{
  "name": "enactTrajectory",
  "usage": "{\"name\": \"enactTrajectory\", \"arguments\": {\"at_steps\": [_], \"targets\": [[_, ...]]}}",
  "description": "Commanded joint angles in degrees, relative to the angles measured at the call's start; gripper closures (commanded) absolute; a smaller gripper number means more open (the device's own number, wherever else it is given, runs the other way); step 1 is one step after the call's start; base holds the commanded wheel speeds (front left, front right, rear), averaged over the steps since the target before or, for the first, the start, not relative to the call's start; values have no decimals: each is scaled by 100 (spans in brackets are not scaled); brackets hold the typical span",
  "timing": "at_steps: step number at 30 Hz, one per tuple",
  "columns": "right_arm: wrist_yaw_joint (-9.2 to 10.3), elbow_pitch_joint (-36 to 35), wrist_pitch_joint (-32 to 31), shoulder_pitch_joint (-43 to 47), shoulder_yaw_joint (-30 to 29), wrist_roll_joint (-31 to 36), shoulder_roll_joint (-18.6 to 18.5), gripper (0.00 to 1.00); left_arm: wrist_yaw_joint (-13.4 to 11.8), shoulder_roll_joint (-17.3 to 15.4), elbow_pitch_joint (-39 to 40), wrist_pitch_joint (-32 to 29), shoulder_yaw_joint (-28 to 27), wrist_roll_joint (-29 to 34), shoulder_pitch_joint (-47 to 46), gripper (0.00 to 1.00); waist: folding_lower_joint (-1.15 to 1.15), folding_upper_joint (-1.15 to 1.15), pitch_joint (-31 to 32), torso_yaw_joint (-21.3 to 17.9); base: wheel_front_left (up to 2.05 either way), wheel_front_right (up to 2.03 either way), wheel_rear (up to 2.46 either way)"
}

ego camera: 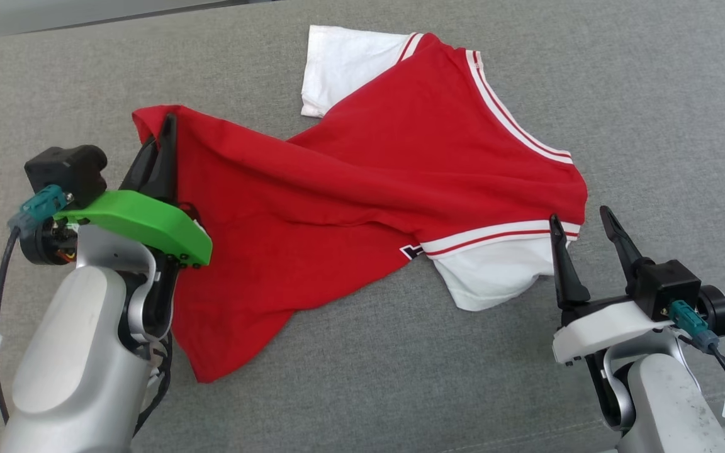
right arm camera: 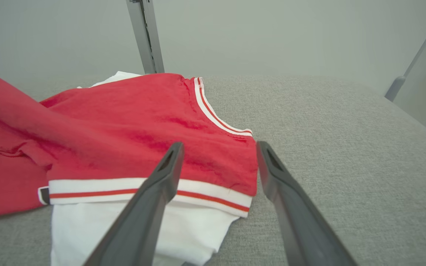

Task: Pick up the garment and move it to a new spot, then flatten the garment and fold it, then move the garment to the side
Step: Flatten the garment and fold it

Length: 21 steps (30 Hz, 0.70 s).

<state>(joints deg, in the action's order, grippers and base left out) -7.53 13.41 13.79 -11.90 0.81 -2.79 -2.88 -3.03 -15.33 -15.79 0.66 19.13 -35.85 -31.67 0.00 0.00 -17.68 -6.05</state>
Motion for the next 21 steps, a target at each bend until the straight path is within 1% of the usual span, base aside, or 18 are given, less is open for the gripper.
{"name": "enactTrajectory", "arguments": {"at_steps": [1, 8, 9, 10, 15, 16, 21], "targets": [[8, -14, 20, 40, 5, 37, -3, 0, 0, -18, 58, 57, -10, -34, 124, 100, 0, 0, 23, 143, 0, 0, 0], [8, 1, -29, 8, 98, 13, -5, 0, -174, -79, 301, -3, -2, -71, 520, 100, 0, 0, 267, 500, 0, 0, 0], [8, 9, -35, -1, 113, 4, -5, 0, -151, -80, 279, -15, 11, -81, 525, 68, 0, 0, 299, 527, 0, 0, 0], [8, 20, -34, -14, 128, -9, -9, 0, -141, -44, 221, 33, -17, -130, 515, 0, 0, 0, 334, 552, 0, 0, 0], [8, 93, -50, -53, 228, -74, -7, 0, -69, 10, -328, 280, -4, -52, 327, 0, 0, 0, 494, 552, 0, 0, 0], [8, 137, -41, -39, 248, -107, -8, 0, -48, 46, -583, 419, -12, -43, 312, 0, 0, 0, 572, 512, 0, 0, 0], [8, 191, -9, 111, 184, -131, -8, 0, 4, 65, -919, 805, 6, 15, 515, 0, 0, 0, 759, 421, 0, 0, 0]]}}
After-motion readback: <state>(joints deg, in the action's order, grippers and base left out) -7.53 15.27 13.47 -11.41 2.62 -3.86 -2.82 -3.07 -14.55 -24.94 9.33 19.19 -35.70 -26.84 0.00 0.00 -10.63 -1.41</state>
